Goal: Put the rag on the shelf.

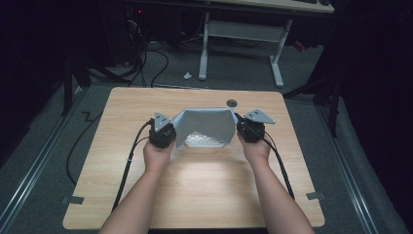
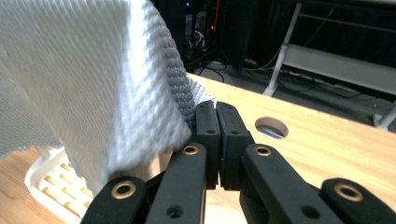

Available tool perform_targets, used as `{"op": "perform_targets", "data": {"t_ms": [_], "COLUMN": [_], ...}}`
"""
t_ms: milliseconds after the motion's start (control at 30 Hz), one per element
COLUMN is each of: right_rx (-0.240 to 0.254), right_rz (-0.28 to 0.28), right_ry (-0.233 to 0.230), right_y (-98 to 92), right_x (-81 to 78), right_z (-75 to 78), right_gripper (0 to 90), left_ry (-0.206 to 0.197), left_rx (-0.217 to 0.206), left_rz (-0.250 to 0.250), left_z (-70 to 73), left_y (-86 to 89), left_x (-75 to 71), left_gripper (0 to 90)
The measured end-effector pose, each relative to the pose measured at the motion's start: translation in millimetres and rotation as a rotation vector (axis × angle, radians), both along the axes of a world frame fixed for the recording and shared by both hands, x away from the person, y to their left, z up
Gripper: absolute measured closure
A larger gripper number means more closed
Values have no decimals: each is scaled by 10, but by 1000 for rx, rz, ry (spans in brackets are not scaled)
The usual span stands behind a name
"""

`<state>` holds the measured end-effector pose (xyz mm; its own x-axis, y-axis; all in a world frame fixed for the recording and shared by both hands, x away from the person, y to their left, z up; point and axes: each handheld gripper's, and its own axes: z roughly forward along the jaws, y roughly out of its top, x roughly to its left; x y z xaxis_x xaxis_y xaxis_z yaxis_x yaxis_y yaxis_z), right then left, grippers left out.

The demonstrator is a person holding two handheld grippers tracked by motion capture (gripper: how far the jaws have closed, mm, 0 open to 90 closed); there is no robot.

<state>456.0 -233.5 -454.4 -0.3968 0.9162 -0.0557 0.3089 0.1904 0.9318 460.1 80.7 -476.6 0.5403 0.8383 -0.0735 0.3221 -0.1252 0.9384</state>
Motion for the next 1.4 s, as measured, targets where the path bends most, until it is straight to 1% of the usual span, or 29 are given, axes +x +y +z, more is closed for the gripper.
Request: {"op": "perform_targets", "data": {"t_ms": [133, 200, 333, 500, 567, 667, 867, 933, 967, 1033, 1233, 1333, 1400], "right_rx": [-1, -6, -11, -10, -17, -19, -21, -21, -21, -25, -28, -24, -20], "right_rz": [-6, -3, -1, -4, 1, 0, 1, 1, -4, -7, -15, -21, -27], "right_ry": [18, 20, 17, 28, 30, 32, 36, 41, 43, 47, 64, 76, 77], "right_y": [-11, -8, -2, -5, -5, -1, 13, 13, 13, 7, -13, -30, -39], "right_x": [-1, 1, 6, 13, 18, 24, 26, 30, 32, 38, 49, 58, 53], "right_z": [-40, -52, -52, -74, -86, -100, -113, -122, -129, -144, -179, -227, -259], "right_gripper": [897, 897, 897, 896, 896, 896, 896, 896, 896, 896, 895, 895, 895], "left_ry": [6, 16, 26, 37, 40, 54, 66, 69, 73, 73, 74, 74, 82], "left_rx": [-1, -3, 0, 2, 1, 3, -1, 1, 9, 17, 17, 18, 19], "left_rz": [-3, -12, -15, -18, -18, -20, -26, -27, -33, -37, -40, -40, -40], "left_z": [-19, -28, -39, -68, -76, -104, -115, -118, -126, -132, -132, -132, -139], "left_y": [10, 15, 21, 28, 29, 39, 40, 39, 34, 28, 19, 18, 23], "left_x": [-3, 1, 5, 10, 10, 12, 14, 14, 10, 5, -4, -5, 2], "left_gripper": [894, 894, 893, 893, 893, 893, 892, 892, 893, 892, 891, 890, 890]}}
